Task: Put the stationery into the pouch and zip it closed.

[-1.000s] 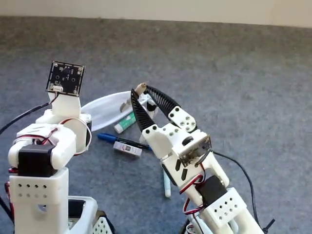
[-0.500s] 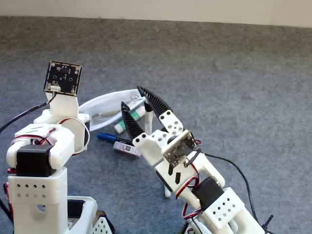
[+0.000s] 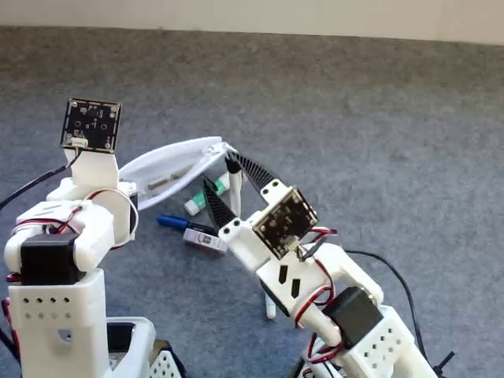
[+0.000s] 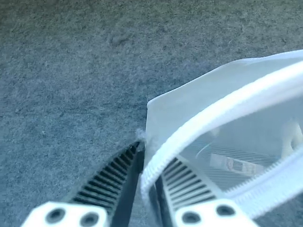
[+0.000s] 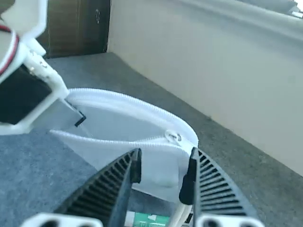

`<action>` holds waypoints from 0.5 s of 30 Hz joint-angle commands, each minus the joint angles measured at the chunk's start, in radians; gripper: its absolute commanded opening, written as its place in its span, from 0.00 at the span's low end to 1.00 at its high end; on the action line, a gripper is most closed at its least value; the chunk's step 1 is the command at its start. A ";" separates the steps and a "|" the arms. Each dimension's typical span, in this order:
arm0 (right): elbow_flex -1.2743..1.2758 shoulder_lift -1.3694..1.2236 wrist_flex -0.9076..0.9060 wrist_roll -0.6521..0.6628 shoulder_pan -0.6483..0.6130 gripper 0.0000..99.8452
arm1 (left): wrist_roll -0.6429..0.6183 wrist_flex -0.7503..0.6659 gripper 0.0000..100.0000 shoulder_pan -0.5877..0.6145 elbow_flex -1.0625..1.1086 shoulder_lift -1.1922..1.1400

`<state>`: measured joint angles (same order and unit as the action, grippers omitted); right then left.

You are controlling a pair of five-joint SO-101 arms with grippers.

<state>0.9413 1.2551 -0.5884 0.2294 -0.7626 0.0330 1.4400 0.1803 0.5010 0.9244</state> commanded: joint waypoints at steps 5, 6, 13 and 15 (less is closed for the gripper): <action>-0.211 0.099 -0.302 -0.028 0.039 0.16 | 0.015 -0.028 0.01 0.093 -0.070 -0.002; -0.231 0.104 -0.329 -0.061 0.064 0.16 | 0.015 -0.028 0.01 0.107 -0.079 -0.002; -0.272 0.010 -0.418 -0.124 0.194 0.16 | 0.014 -0.021 0.01 0.153 -0.105 -0.002; -0.272 -0.028 -0.437 -0.126 0.208 0.16 | 0.012 -0.023 0.01 0.153 -0.102 -0.002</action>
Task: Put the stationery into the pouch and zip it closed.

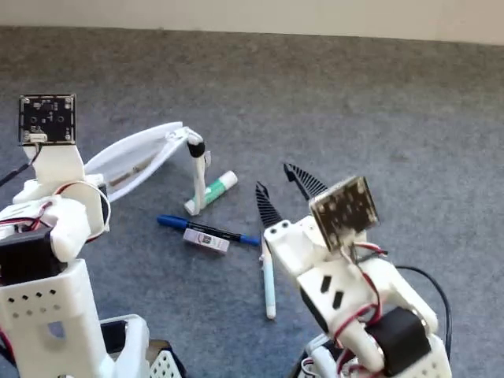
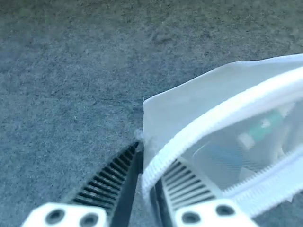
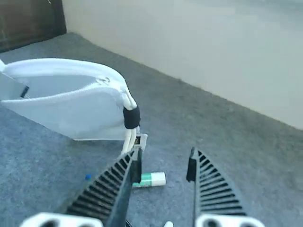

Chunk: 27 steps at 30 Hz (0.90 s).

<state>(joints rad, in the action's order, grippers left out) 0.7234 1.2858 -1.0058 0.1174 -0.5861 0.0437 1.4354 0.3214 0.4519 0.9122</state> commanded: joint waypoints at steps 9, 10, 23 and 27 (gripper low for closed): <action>-0.054 -0.275 -0.127 -0.153 0.062 0.16 | 0.000 -0.017 0.01 0.012 -0.051 0.010; -0.054 -0.306 -0.131 -0.153 0.062 0.16 | 0.000 -0.017 0.01 0.012 -0.051 0.010; -0.062 -0.765 -0.064 -0.356 0.064 0.16 | 0.000 -0.017 0.01 0.012 -0.051 0.010; -0.062 -0.886 0.010 -0.365 0.070 0.16 | 0.000 -0.017 0.01 0.012 -0.051 0.010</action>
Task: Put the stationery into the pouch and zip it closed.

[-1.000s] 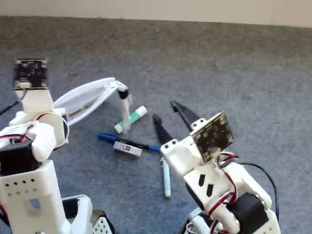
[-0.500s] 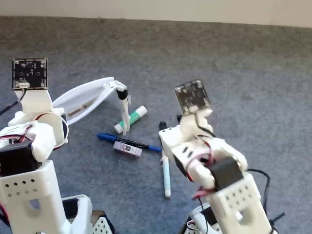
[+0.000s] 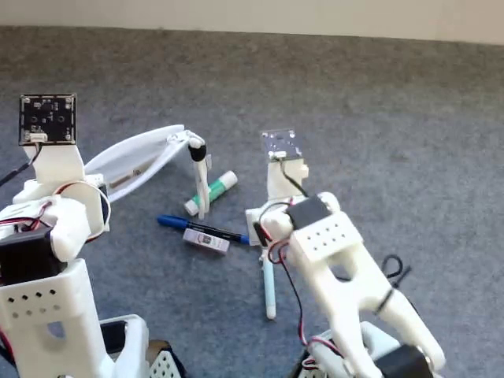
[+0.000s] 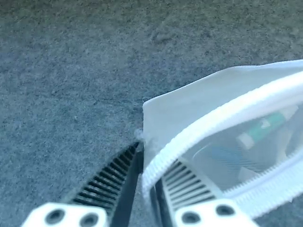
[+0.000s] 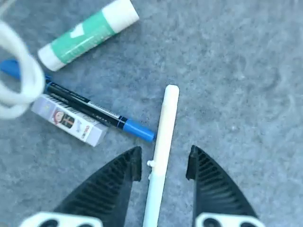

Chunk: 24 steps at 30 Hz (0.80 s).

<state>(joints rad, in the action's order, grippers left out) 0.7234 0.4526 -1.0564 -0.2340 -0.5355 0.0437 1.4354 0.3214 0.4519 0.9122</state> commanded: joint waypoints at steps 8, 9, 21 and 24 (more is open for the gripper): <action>-0.062 -0.228 0.162 -0.012 0.024 0.16 | 0.000 -0.017 0.01 0.012 -0.051 0.010; -0.062 -0.251 0.176 -0.012 0.024 0.16 | 0.000 -0.017 0.01 0.012 -0.051 0.010; -0.134 -0.469 0.219 -0.008 0.024 0.01 | 0.000 -0.017 0.01 0.012 -0.050 0.010; -0.137 -0.450 0.219 -0.008 0.024 0.01 | 0.000 -0.017 0.01 0.012 -0.050 0.010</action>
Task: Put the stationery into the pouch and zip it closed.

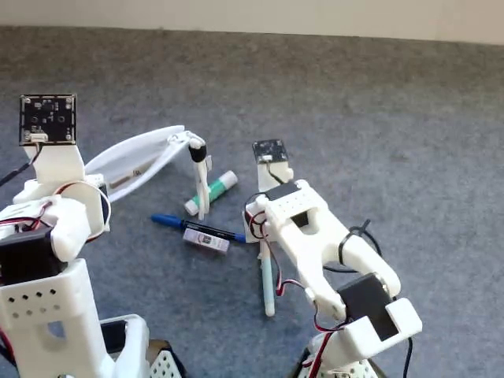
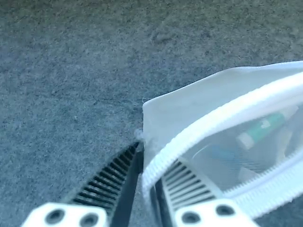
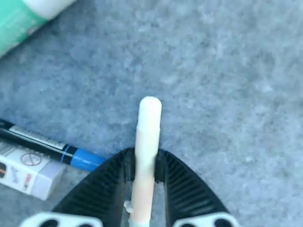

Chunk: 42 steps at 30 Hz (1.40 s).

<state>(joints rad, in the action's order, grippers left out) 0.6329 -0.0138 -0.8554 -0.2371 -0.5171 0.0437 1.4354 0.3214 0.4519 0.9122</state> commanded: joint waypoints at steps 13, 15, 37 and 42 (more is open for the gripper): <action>-0.019 0.289 -0.047 -0.003 0.056 0.01 | 0.000 -0.015 0.01 0.008 -0.045 0.010; -0.015 0.337 -0.062 -0.008 0.056 0.01 | 0.000 -0.018 0.01 0.008 -0.031 0.010; 0.102 0.863 -0.139 -0.009 0.010 0.01 | 0.000 -0.021 0.01 0.007 -0.031 0.010; 0.134 1.013 -0.137 -0.009 -0.001 0.01 | 0.000 -0.021 0.01 0.007 -0.030 0.010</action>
<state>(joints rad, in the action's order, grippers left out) 0.7664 0.9068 -0.9981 -0.2371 -0.5048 0.0437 1.4354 0.3214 0.4519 0.9122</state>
